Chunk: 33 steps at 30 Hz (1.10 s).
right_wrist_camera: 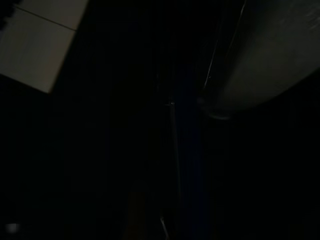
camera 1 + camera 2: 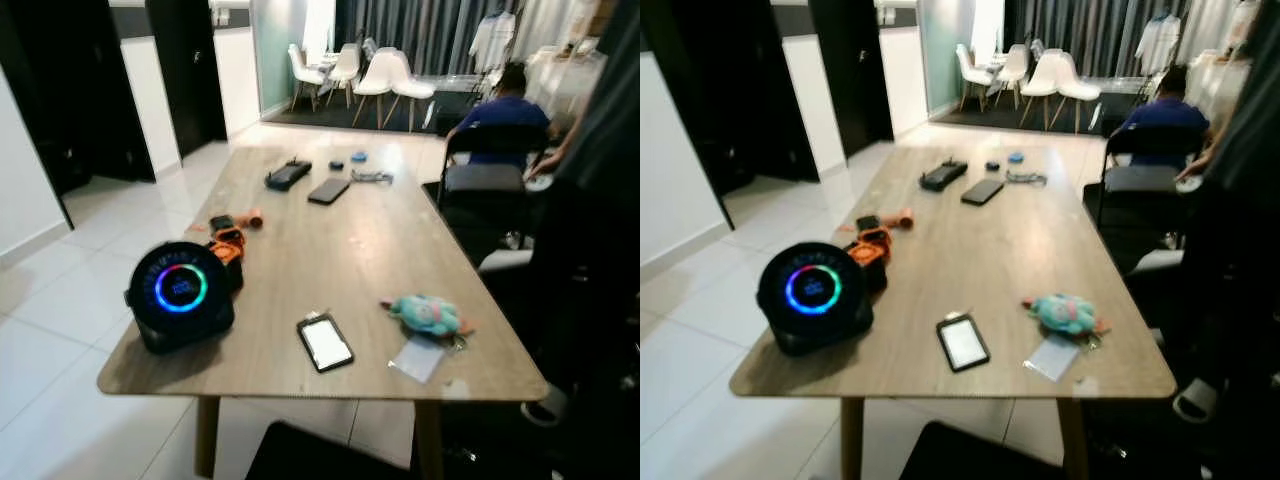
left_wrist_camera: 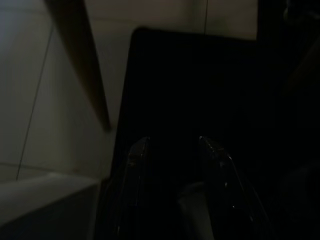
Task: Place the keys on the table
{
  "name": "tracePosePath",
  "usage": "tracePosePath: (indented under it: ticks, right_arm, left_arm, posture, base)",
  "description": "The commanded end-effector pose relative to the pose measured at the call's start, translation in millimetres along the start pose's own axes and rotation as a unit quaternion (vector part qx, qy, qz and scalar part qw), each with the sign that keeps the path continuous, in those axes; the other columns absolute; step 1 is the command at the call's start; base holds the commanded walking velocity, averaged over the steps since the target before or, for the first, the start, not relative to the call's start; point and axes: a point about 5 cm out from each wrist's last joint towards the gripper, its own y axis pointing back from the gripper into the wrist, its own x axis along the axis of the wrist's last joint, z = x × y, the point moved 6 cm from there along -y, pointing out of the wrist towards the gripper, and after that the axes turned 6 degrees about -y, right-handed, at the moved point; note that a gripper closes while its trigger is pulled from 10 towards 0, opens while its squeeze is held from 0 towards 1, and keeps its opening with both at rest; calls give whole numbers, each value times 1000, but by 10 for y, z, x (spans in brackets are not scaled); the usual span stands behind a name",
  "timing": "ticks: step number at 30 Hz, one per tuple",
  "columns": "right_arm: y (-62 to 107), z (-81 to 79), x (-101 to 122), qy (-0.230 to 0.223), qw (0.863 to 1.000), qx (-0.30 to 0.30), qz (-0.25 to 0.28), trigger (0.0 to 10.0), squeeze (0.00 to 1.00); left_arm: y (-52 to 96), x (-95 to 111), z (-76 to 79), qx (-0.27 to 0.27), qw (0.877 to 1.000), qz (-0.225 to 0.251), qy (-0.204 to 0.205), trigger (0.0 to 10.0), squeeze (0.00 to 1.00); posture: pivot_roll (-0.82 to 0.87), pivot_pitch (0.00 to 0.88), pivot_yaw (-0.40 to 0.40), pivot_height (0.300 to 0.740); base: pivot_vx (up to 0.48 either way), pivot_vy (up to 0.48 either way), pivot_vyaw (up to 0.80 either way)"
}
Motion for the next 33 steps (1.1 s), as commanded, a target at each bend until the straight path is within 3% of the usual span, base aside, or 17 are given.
tracePosePath:
  ticks: [1, 14, 20, 22, 23, 25, 26, 27, 28, 32, 33]
  right_arm:
    - [12, -54, -48, -4, 1000, 5, -5, 10000, 0]
    - [9, -67, -46, -8, 1000, 3, -7, 10000, 0]
    - [27, 87, -56, -44, 998, -35, 1, 10000, 0]
    - [75, 426, -65, -67, 992, -103, 11, 10000, 0]
    - [75, 426, -65, -67, 992, -103, 11, 10000, 0]
    - [155, 786, -49, -83, 981, -171, 27, 10000, 0]
    - [155, 786, -49, -83, 981, -171, 27, 10000, 0]
    - [277, 1168, -18, -87, 965, -243, 46, 10000, 0]
    - [336, 1316, 5, -89, 957, -271, 56, 10000, 0]
    - [540, 1761, 212, -81, 927, -348, 111, 10000, 0]
    - [540, 1761, 212, -81, 927, -348, 111, 10000, 0]
  left_arm:
    - [34, -68, -41, 5, 1000, -10, -5, 10000, 0]
    - [27, -43, -24, -6, 1000, -7, -16, 10000, 0]
    - [22, -6, -21, -3, 1000, 3, -20, 10000, 0]
    - [26, 4, -32, -1, 1000, 7, -23, 10000, 0]
    - [26, 4, -32, -1, 1000, 7, -23, 10000, 0]
    - [35, 19, -62, 3, 1000, 13, -25, 10000, 0]
    - [35, 19, -62, 3, 1000, 13, -25, 10000, 0]
    - [55, 24, -115, 9, 999, 18, -26, 10000, 0]
    - [65, 21, -138, 11, 999, 19, -27, 10000, 0]
    - [87, 11, -174, 15, 999, 21, -28, 10000, 0]
    - [87, 11, -174, 15, 999, 21, -28, 10000, 0]
  posture:
    - [27, 76, 37, 740]
    - [27, 84, 40, 740]
    - [29, 88, 40, 740]
    - [28, 92, 44, 740]
    - [28, 92, 44, 740]
    - [25, 92, 48, 740]
    - [25, 92, 48, 740]
    - [24, 93, 48, 740]
    - [24, 95, 47, 740]
    - [25, 96, 45, 740]
    - [25, 96, 45, 740]
  base:
    - [0, 0, 0]
    - [0, 0, 0]
    - [0, 0, 0]
    - [0, 0, 0]
    - [0, 0, 0]
    - [0, 0, 0]
    - [0, 0, 0]
    - [0, 0, 0]
    - [0, 0, 0]
    - [0, 0, 0]
    - [0, 0, 0]
